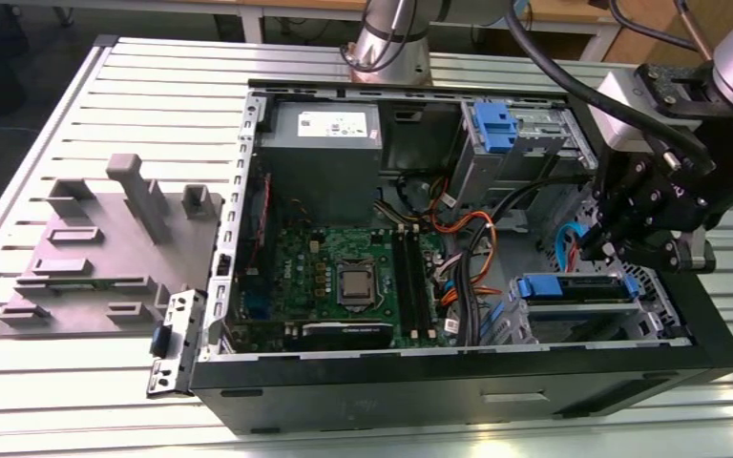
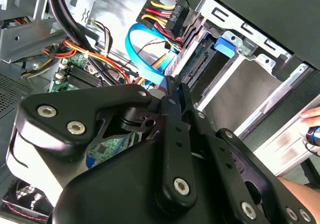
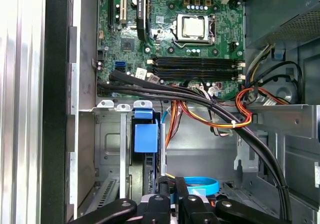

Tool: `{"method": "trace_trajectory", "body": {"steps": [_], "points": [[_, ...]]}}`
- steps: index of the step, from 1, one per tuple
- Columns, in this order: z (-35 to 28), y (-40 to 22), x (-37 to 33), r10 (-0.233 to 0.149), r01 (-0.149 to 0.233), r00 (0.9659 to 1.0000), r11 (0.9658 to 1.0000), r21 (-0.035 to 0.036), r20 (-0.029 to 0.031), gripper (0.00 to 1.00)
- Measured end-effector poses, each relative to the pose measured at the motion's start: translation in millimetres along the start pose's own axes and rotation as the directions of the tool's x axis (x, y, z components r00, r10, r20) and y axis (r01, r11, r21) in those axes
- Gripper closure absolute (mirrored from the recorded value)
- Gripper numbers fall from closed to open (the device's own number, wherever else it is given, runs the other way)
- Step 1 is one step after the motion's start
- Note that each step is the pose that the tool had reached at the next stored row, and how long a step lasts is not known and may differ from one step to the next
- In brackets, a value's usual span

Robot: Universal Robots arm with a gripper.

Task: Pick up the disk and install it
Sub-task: 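Insert the first disk wire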

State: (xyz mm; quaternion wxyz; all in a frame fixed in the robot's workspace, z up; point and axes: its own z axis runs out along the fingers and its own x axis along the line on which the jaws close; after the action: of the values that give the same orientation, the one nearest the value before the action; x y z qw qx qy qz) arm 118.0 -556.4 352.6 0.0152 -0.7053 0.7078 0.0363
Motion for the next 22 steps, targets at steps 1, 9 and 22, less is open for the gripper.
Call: {"method": "trace_trajectory", "body": {"steps": [1,9,22], "points": [[-0.1,0.0,0.4,0.0,0.0,1.0,1.0,0.0,-0.0001,0.84],[-0.4,0.7,4.1,-0.001,0.001,1.0,1.0,0.0006,-0.0002,0.84],[2.5,3.7,5.5,-0.001,0.001,1.0,1.0,0.0015,-0.0003,0.84]]}}
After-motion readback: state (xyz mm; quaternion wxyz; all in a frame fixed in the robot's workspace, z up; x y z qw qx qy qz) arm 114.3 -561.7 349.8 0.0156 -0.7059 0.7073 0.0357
